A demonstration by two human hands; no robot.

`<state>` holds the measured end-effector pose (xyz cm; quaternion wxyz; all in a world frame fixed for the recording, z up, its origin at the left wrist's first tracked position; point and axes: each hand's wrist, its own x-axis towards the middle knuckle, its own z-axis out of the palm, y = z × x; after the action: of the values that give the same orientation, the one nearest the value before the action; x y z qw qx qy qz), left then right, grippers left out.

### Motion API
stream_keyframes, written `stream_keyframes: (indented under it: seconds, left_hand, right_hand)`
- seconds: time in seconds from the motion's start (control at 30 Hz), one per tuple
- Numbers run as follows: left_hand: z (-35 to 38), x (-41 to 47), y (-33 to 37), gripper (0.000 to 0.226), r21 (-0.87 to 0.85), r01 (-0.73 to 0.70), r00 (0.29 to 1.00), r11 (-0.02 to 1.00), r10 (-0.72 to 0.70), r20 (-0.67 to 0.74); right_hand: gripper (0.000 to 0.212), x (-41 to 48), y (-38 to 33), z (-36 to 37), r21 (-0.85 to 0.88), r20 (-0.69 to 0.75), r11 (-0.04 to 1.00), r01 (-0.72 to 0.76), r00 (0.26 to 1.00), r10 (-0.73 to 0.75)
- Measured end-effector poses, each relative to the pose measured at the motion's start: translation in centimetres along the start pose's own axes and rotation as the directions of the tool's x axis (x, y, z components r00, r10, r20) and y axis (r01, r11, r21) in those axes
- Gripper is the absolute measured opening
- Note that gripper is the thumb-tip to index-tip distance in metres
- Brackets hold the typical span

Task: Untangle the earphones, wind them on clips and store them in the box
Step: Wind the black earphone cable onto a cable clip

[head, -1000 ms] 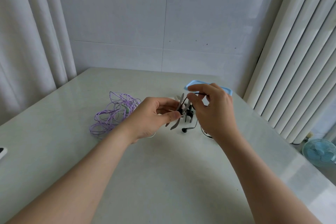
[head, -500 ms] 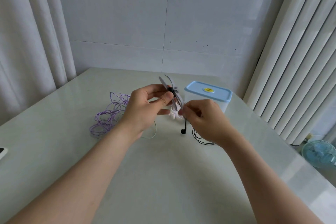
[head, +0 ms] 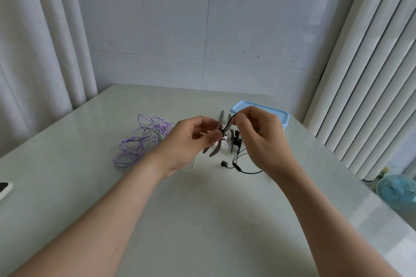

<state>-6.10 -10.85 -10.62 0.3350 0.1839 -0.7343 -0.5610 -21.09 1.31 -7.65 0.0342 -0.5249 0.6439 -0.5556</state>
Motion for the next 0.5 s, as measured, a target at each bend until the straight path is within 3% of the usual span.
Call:
stream_keyframes:
  seconds: [0.23, 0.33, 0.5]
  left_hand:
    - [0.4, -0.1, -0.1, 0.014, 0.098, 0.026, 0.995, 0.995, -0.035, 0.091]
    - [0.3, 0.1, -0.4, 0.023, 0.141, 0.037, 0.99, 0.989, -0.056, 0.129]
    - [0.6, 0.0, -0.5, 0.027, 0.157, 0.0, 0.988, 0.988, -0.024, 0.152]
  right_hand:
    - [0.019, 0.4, 1.3, 0.3, -0.302, -0.112, 0.952, 0.057, 0.989, -0.094]
    - [0.008, 0.5, 1.9, 0.2, -0.356, -0.106, 0.928, 0.105, 0.983, -0.152]
    - [0.013, 1.0, 3.0, 0.2, -0.407, -0.119, 0.909, 0.092, 0.981, -0.153]
